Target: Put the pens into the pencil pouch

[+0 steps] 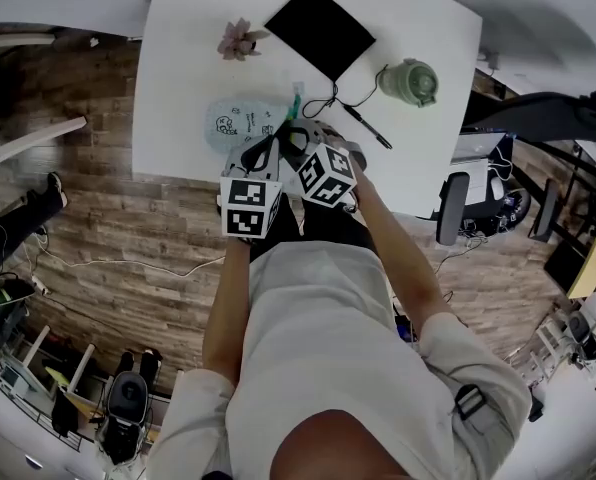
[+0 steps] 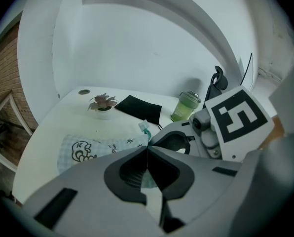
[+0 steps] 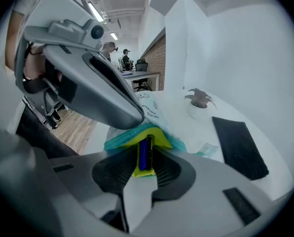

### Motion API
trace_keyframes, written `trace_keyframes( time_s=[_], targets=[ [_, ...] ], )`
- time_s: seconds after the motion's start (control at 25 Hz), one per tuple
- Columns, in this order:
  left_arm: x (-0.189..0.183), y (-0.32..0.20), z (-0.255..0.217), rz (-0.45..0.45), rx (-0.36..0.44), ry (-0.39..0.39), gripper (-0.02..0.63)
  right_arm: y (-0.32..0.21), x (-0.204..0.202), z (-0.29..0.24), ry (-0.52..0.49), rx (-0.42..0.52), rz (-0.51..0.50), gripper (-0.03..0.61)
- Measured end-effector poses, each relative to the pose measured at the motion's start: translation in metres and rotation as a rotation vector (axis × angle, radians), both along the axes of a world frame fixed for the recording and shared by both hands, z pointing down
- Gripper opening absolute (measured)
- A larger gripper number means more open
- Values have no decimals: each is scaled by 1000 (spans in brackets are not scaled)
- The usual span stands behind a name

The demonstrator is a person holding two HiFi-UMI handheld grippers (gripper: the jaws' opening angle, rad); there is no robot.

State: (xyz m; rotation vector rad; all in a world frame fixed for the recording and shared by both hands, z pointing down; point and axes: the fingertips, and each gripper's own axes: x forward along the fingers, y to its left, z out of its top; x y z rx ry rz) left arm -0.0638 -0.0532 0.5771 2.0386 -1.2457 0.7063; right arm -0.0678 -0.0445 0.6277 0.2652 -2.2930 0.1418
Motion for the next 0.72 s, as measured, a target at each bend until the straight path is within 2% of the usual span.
trace_keyframes(
  time_s=[0.16,0.48,0.72],
  targets=[
    [2,-1,2,24,-1,-15,-5,0,7,-4,-12,-8,25,130],
    [8,-4,7,84,-11,-35,-5,-7,38,-19,-32,2,154,132],
    [13,-7,9,115,-19,-43,-5,-14,84,-18,-9,8,285,129]
  ],
)
